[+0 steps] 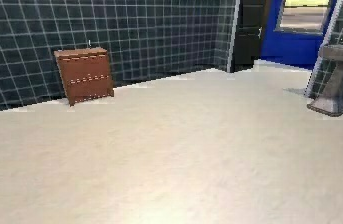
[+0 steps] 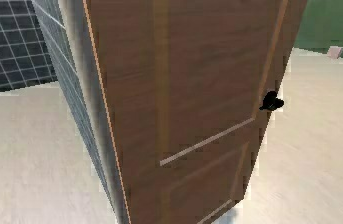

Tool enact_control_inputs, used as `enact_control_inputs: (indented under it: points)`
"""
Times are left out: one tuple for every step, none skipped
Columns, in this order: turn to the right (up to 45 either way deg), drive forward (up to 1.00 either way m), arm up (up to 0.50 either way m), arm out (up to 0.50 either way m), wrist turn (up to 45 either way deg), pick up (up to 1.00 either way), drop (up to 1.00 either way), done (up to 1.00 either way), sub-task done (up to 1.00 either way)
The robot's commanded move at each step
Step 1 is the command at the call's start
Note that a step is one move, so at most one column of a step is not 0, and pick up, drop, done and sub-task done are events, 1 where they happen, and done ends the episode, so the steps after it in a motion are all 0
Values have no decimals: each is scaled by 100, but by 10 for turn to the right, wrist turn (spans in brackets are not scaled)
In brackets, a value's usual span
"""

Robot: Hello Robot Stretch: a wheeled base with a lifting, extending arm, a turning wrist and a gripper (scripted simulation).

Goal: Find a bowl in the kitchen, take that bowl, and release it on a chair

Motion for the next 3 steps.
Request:
enact_control_inputs:
  points:
    - [0, 20, 0, 0, 0, 0, 0, 0, 0]
    - [270, 0, 0, 0, 0, 0, 0, 0, 0]
    - [0, 100, 0, 0, 0, 0, 0, 0, 0]
